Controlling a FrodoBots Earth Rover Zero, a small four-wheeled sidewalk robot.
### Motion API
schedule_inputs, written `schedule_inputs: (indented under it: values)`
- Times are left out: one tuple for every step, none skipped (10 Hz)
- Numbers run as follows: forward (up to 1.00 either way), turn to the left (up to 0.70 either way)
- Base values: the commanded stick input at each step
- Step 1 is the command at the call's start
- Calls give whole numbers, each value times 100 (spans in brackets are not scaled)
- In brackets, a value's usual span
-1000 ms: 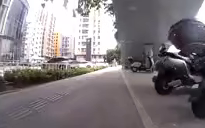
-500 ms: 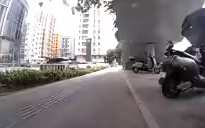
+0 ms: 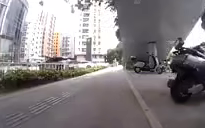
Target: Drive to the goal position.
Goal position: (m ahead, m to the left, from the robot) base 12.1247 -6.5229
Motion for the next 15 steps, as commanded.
schedule_inputs:
  values:
    - [45,0]
    - [45,0]
    - [45,0]
    - [45,0]
    - [45,0]
    - [45,0]
    - [45,0]
    - [45,0]
    - [45,0]
    - [45,0]
    - [45,0]
    - [45,0]
    - [45,0]
    - [45,0]
    - [45,0]
